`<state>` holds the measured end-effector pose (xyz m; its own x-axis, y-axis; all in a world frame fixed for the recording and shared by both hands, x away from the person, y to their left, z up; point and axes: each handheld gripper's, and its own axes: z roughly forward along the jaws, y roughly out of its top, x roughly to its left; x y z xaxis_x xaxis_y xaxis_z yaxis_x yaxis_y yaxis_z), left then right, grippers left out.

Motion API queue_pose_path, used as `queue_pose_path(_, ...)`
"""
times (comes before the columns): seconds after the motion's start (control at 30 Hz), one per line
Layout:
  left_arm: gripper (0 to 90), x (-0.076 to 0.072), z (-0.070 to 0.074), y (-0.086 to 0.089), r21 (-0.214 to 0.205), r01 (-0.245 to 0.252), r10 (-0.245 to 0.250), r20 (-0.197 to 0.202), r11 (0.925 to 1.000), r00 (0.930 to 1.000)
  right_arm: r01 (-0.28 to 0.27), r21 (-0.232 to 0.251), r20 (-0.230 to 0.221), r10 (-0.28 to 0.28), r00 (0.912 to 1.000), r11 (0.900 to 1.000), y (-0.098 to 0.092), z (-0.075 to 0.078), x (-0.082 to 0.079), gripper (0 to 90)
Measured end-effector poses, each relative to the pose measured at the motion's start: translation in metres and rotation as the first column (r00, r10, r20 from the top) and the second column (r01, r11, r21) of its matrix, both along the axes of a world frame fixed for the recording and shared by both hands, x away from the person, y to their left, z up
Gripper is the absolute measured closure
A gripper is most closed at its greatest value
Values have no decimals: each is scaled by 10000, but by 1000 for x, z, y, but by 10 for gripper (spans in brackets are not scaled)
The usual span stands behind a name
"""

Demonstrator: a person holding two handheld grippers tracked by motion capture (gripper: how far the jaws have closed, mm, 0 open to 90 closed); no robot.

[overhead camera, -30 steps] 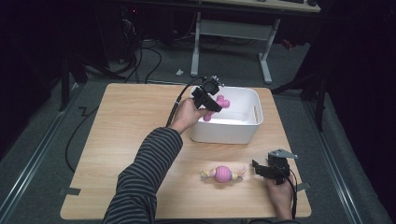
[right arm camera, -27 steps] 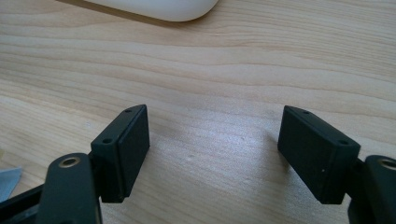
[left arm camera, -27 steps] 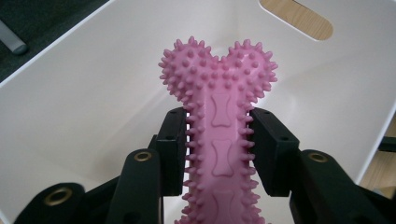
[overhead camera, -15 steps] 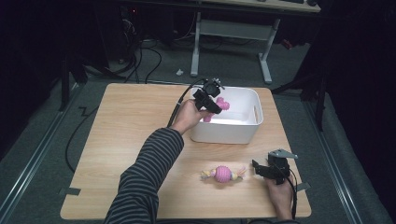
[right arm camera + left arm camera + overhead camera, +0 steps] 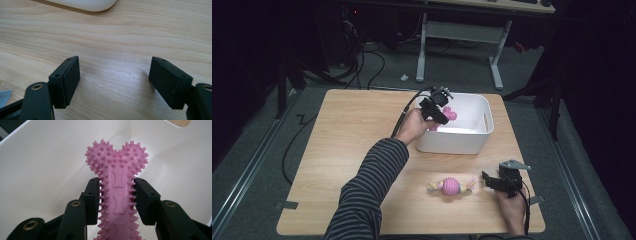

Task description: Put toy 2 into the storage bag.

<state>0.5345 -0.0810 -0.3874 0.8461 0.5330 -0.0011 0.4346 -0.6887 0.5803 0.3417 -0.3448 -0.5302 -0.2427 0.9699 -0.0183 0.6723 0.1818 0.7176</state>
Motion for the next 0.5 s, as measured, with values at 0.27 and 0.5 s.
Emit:
queue_pose_path(0.27, 580, -2, -5, -1, 59, 47, -46, -127, 10000, 9999, 2, -7, 0, -2, 10000, 10000, 0, 0, 0, 253)
queue_pose_path(0.5, 578, -1, -7, -2, 84, -25, 27, -233, 10000, 9997, 2, 4, -6, -2, 10000, 10000, 0, 0, 0, 253)
